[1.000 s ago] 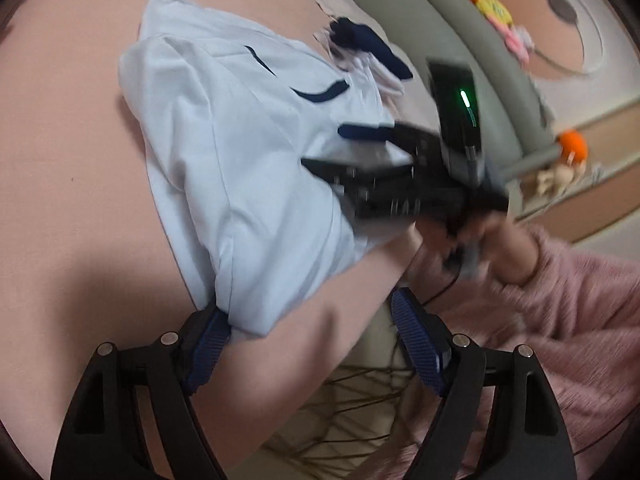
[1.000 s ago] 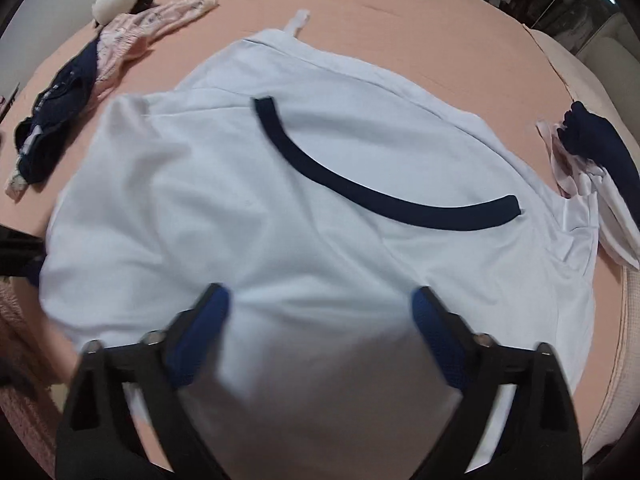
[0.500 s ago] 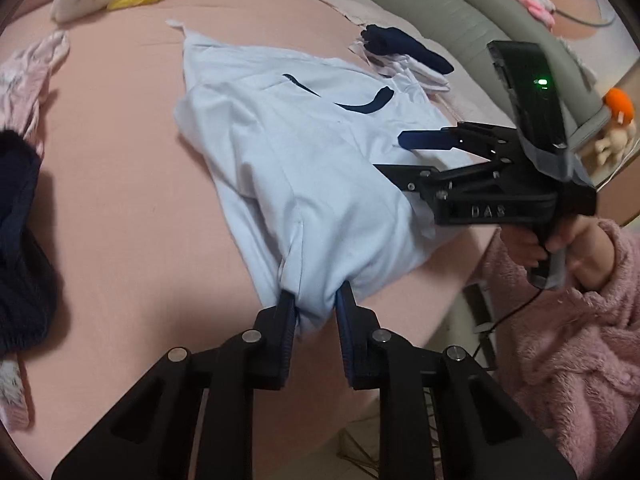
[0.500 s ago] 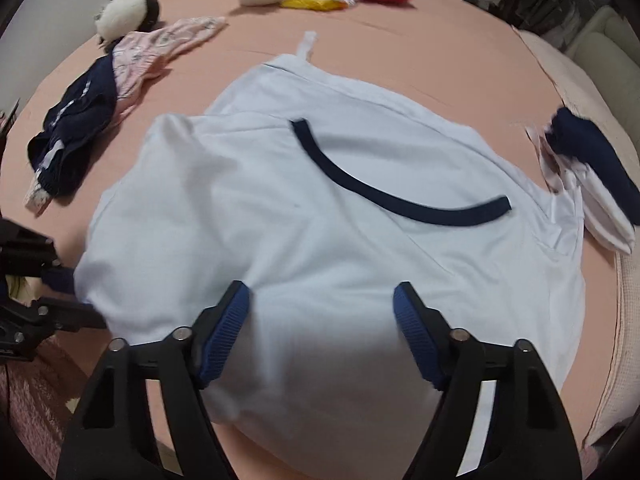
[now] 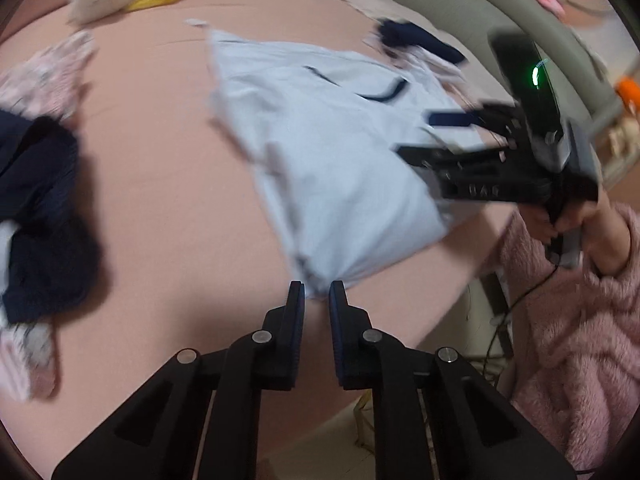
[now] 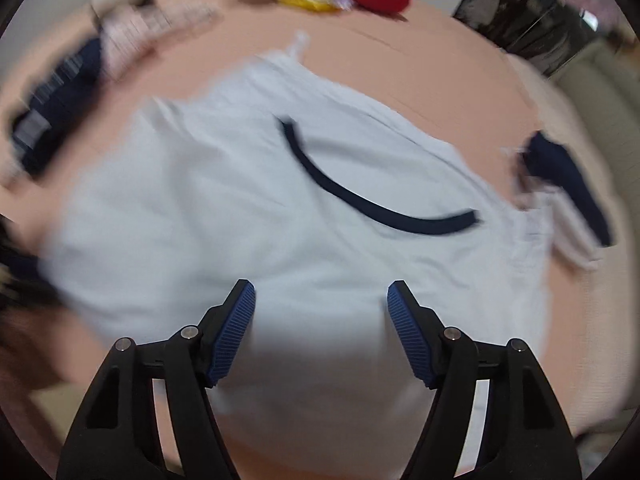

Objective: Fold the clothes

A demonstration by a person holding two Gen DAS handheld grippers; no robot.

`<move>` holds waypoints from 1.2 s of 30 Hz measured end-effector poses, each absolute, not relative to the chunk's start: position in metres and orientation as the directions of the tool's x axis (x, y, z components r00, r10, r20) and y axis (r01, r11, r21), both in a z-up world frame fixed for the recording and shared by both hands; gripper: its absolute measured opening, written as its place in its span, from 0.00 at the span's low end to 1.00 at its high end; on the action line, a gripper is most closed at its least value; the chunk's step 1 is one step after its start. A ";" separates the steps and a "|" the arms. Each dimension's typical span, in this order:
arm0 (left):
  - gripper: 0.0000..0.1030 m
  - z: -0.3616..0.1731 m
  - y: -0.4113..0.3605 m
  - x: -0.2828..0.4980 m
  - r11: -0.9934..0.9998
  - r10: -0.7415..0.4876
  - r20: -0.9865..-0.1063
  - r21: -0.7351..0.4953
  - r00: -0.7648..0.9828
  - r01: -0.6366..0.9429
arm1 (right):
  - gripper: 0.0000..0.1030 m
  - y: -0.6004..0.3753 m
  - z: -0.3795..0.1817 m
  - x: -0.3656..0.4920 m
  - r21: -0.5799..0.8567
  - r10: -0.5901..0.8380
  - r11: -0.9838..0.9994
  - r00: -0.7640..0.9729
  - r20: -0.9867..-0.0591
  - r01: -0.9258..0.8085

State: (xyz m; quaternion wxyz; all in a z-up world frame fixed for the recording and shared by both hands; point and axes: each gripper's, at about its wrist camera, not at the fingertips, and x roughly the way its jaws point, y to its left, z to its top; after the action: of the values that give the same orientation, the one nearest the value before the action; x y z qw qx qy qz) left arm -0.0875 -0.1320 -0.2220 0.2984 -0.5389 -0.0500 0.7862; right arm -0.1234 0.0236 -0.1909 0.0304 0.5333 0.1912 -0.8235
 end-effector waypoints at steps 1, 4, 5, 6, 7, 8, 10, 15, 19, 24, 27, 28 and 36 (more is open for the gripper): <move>0.13 -0.218 -0.143 -0.090 -0.828 0.528 -0.802 -0.414 -0.280 -0.377 | 0.68 0.028 -0.185 -0.118 -0.249 0.120 -0.934 -0.434 -0.893 0.255; 0.13 -0.203 -0.158 -0.098 -0.814 0.576 -0.734 -0.476 -0.360 -0.333 | 0.75 0.029 -0.172 -0.105 -0.086 -0.045 -0.957 -0.437 -0.898 0.276; 0.13 -0.199 -0.158 -0.100 -0.804 0.592 -0.712 -0.489 -0.378 -0.338 | 0.76 0.025 -0.173 -0.102 -0.097 -0.041 -0.954 -0.445 -0.895 0.283; 0.13 -0.198 -0.152 -0.102 -0.804 0.591 -0.714 -0.481 -0.376 -0.349 | 0.77 0.021 -0.176 -0.100 -0.108 -0.034 -0.952 -0.449 -0.893 0.287; 0.13 -0.202 -0.140 -0.104 -0.814 0.569 -0.744 -0.449 -0.350 -0.370 | 0.78 0.020 -0.183 -0.101 -0.122 -0.018 -0.950 -0.440 -0.898 0.288; 0.13 -0.208 -0.127 -0.106 -0.825 0.539 -0.779 -0.413 -0.319 -0.386 | 0.78 0.018 -0.189 -0.102 -0.136 -0.002 -0.948 -0.431 -0.902 0.288; 0.14 -0.227 -0.110 -0.108 -0.869 0.419 -0.869 -0.300 -0.262 -0.393 | 0.85 0.022 -0.193 -0.101 -0.155 0.028 -0.950 -0.419 -0.907 0.273; 0.15 -0.209 -0.135 -0.105 -0.902 0.412 -0.838 -0.319 -0.358 -0.291 | 0.88 0.047 -0.173 -0.089 -0.252 0.117 -0.941 -0.485 -0.867 0.224; 0.26 -0.189 -0.122 -0.107 -0.835 0.543 -0.741 -0.425 -0.396 -0.350 | 0.92 0.081 -0.160 -0.075 -0.317 0.182 -0.936 -0.559 -0.809 0.154; 0.52 -0.216 -0.114 -0.117 -0.893 0.425 -0.855 -0.341 -0.299 -0.295 | 0.91 0.132 -0.189 -0.067 -0.309 0.232 -0.944 -0.438 -0.869 0.114; 0.46 -0.193 -0.121 -0.118 -0.878 0.474 -0.786 -0.385 -0.397 -0.284 | 0.92 0.164 -0.181 -0.049 -0.271 0.215 -0.960 -0.434 -0.875 0.071; 0.46 -0.187 -0.116 -0.120 -0.855 0.516 -0.753 -0.422 -0.408 -0.302 | 0.92 0.170 -0.178 -0.047 -0.261 0.209 -0.963 -0.436 -0.875 0.062; 0.49 -0.211 -0.043 -0.127 -0.865 0.405 -0.869 -0.264 -0.283 -0.427 | 0.96 0.217 -0.196 -0.030 -0.140 0.116 -0.990 -0.378 -0.918 0.035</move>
State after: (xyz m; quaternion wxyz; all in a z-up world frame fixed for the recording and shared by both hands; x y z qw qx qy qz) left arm -0.1271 -0.0434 -0.2113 0.2597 -0.5394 0.0098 0.8010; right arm -0.0305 0.2167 -0.1963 -0.0244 0.5569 0.0681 -0.8274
